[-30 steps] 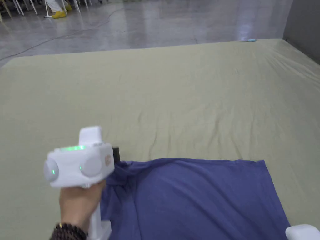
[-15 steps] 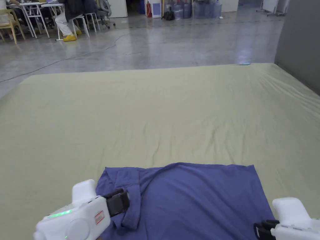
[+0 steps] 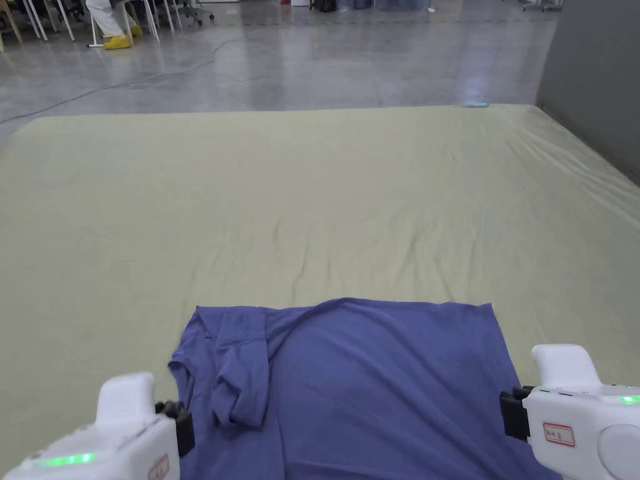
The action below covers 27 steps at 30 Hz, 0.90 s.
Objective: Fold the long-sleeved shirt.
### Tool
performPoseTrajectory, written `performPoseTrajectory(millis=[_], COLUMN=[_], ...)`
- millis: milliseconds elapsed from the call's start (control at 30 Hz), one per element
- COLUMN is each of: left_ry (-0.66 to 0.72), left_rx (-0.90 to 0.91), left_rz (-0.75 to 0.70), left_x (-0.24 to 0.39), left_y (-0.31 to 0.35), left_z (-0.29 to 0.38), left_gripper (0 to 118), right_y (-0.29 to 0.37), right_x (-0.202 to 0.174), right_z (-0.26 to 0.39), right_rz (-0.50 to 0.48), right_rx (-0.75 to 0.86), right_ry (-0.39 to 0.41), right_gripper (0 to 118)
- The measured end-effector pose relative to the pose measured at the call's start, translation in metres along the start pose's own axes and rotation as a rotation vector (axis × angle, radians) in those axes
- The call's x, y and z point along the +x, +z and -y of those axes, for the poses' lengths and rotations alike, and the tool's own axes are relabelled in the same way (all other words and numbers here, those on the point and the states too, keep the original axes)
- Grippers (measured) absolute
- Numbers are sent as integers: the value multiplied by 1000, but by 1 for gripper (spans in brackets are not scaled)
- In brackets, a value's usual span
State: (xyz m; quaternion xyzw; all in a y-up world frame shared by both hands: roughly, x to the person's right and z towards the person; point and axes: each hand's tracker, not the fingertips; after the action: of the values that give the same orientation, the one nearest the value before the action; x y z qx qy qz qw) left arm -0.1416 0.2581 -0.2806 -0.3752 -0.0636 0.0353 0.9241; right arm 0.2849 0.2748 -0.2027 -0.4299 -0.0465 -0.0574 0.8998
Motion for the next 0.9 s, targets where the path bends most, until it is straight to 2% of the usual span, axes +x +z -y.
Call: performPoseTrajectory(millis=[167, 233, 267, 300, 333, 367, 567, 667, 700, 733, 767, 800, 833, 900], left_ry=[-43, 10, 14, 24, 4, 2, 41, 33, 7, -11, -8, 1, 35, -34], left_rx=[-64, -110, -131, -160, -213, -232, -366, -390, -395, -359, -369, -350, -339, -316], left_rz=[3, 21, 1, -19, -58, -86, -97, -103, -114, -111, -96, -18, 51, -47], left_x=[-3, -11, -14, -8, -9, -9, -9, -4, -5, -1, 1, 3, 2, 13], left_y=[-69, -116, -141, -159, -183, -200, -271, -286, -282, -273, -267, -259, -253, -240], left_z=[-83, -116, -129, -137, -146, -152, -154, -142, -141, -144, -147, -149, -156, -164], left_gripper=[0, 30, 55, 96, 109, 110, 109, 92, 83, 58, 18, 2, 2, 2], right_y=[-8, -15, -18, -22, -25, -28, -42, -45, -45, -47, -49, -53, -58, -69], right_x=[1, 0, 0, 0, 1, 1, 12, 17, 19, 21, 23, 26, 29, 35], right_z=[-6, -5, -5, -5, -5, -4, -3, -6, -7, -9, -12, -17, -24, -42], right_rz=[-20, -20, -18, -19, -21, -22, -2, 14, 20, 21, 18, 16, 17, 16], right_rx=[-7, -20, -28, -38, -51, -63, -115, -130, -134, -137, -141, -145, -146, -138], right_ry=[-20, -14, -10, -7, -7, -7, -30, -34, -34, -36, -37, -39, -39, -25], right_gripper=[2, 2, 2, 2, 2, 2, 2, 2, 2, 2, 2, 2, 2, 2])
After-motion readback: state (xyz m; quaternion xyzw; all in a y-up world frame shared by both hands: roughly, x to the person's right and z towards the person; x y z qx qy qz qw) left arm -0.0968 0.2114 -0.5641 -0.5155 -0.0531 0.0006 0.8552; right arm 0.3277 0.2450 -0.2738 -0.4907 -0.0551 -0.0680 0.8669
